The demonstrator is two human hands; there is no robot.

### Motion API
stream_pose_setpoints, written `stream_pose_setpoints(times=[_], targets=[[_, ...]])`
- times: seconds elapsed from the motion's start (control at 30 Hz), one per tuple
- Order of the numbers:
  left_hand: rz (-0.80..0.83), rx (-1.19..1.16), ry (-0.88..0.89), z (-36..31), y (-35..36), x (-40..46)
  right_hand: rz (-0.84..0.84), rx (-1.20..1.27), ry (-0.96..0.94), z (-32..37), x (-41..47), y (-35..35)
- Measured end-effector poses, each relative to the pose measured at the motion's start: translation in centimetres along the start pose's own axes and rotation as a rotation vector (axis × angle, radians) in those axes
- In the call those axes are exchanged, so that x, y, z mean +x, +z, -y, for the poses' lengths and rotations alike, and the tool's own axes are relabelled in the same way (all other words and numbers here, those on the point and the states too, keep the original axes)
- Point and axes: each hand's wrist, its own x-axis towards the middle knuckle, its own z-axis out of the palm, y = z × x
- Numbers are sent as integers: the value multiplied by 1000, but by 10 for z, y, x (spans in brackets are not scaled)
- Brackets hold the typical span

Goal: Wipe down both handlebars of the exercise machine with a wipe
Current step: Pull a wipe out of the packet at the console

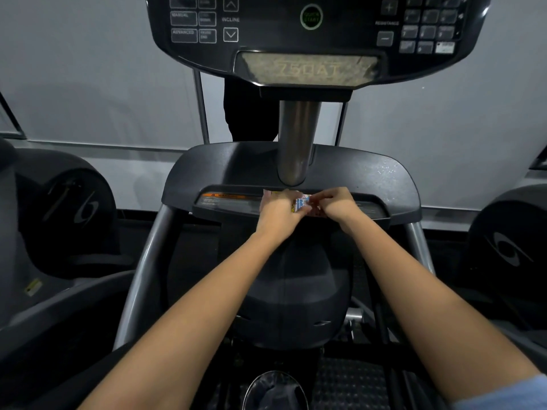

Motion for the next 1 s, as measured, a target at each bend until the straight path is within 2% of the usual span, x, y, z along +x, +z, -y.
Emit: stream_pose_setpoints(times=[0.1,0.33,0.47,0.7,0.9,1.0], targets=[[-26,-40,-58,-13,12,4,74,38,11,3,-5,-5],[-128,62,-110,-15,22,11,111,65,35,5,-5,-13],[-164,100,-144,-18,26,13,38,13,28,1,0,-13],[-225,122,-167,-21,23,12,30,-705,-282,-19,7,-9],[-196,118,-124,-13,15,14,4,-912,-430,-29,0,-5],[-171,83,-140,-12,11,15,19,-942,-411,-24,-3,-8]])
